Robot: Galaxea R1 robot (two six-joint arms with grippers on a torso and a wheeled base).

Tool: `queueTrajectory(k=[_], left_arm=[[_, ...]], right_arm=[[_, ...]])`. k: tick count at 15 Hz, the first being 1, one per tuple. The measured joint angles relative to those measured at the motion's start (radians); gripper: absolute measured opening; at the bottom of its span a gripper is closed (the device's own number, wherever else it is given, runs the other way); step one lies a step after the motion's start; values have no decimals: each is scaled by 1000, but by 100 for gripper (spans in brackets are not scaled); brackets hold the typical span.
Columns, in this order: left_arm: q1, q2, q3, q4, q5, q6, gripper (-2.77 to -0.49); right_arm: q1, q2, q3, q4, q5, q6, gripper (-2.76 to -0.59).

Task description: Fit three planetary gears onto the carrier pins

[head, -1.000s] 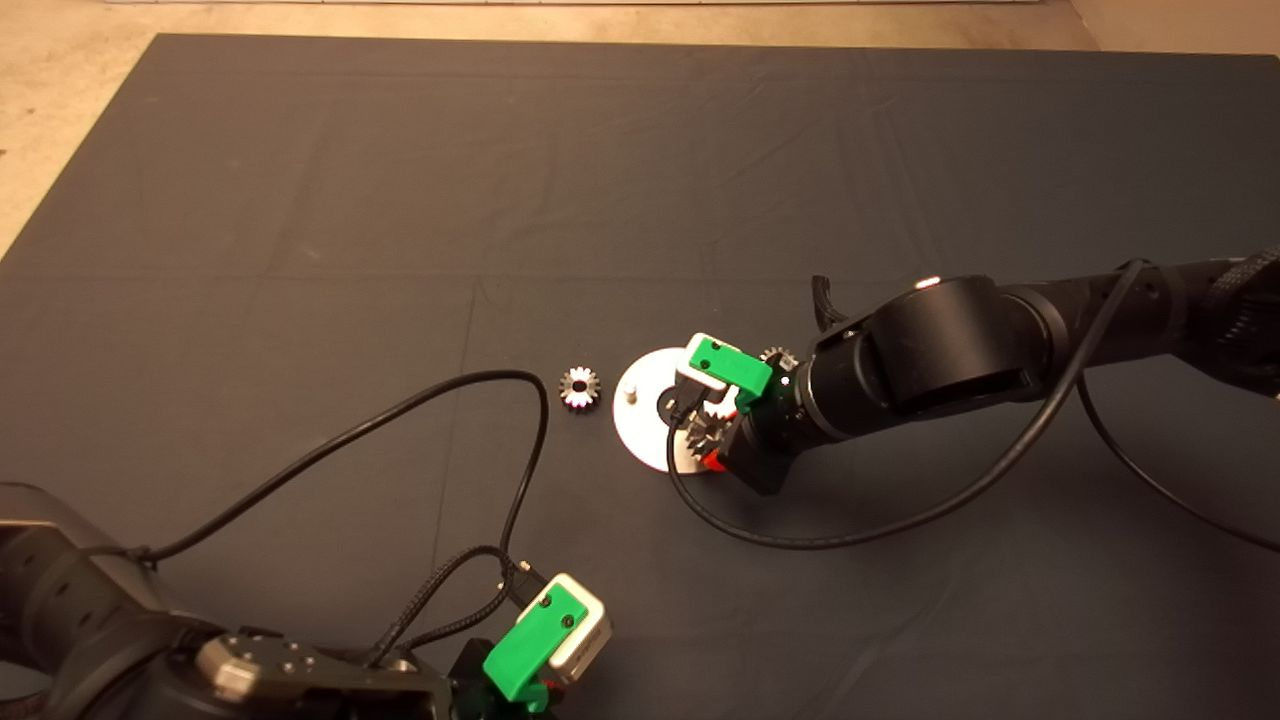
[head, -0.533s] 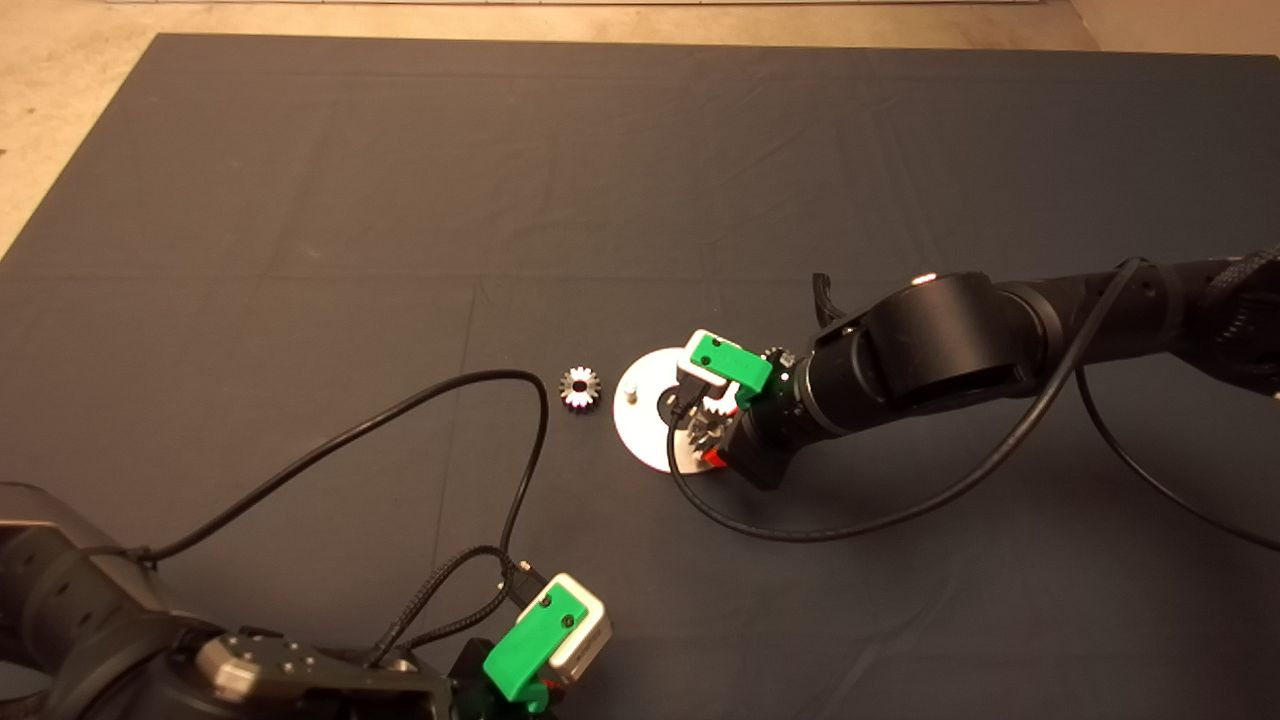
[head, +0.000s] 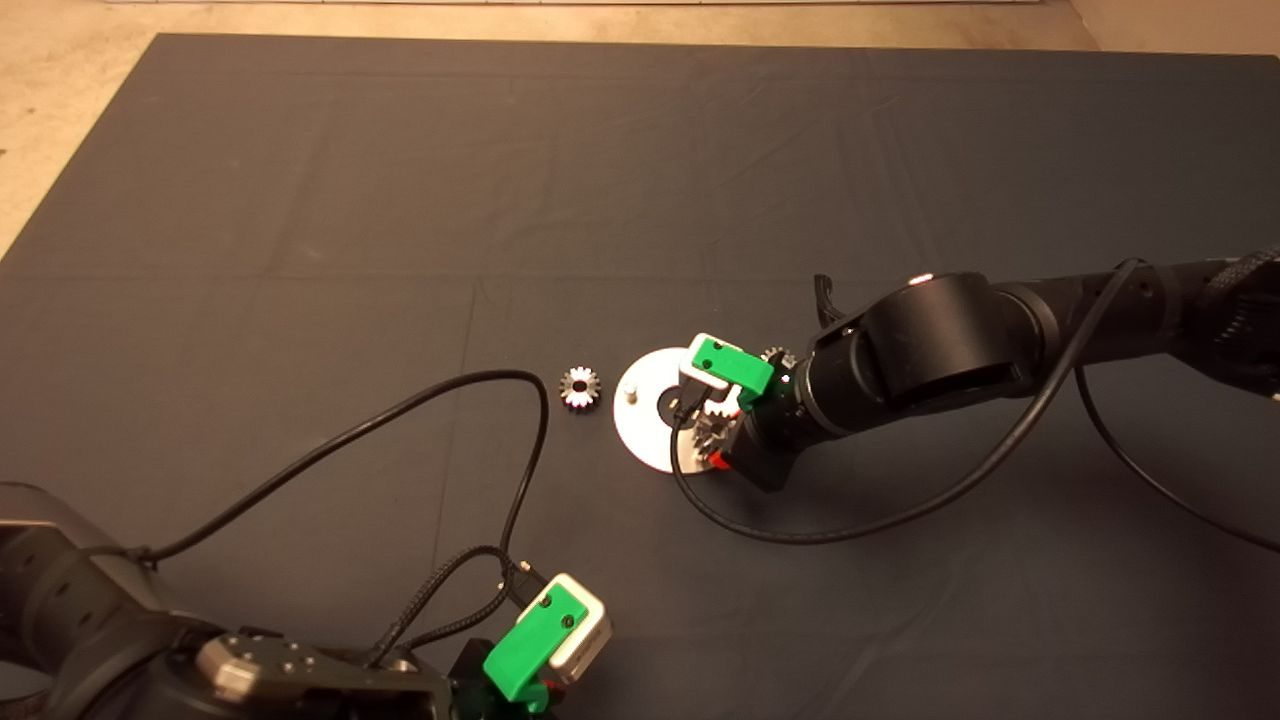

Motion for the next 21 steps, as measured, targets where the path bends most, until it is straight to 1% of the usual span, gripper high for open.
queueTrajectory(k=[2, 4, 7, 9, 13, 16, 20, 21], left_arm=[[-4, 0, 0, 0, 0, -1, -180], [-19, 0, 0, 1, 0, -1, -180], [-20, 0, 0, 1, -3, -1, -180], [-20, 0, 0, 1, -9, -1, -180], [-20, 0, 0, 1, -9, -1, -180], [-20, 0, 0, 1, -10, -1, -180], [-20, 0, 0, 1, -10, -1, -180], [-20, -1, 0, 1, -11, -1, -180]], right_arm=[[0, 0, 0, 2, -2, 0, -254], [0, 0, 0, 9, -2, 0, -254], [0, 0, 0, 11, -1, 0, -254], [0, 0, 0, 11, -1, 0, -254], [0, 3, 0, 15, -2, 0, -254], [0, 14, -1, 25, -4, 0, -254], [0, 28, -4, 29, -2, 0, -254], [0, 28, -8, 31, 1, 0, -254]])
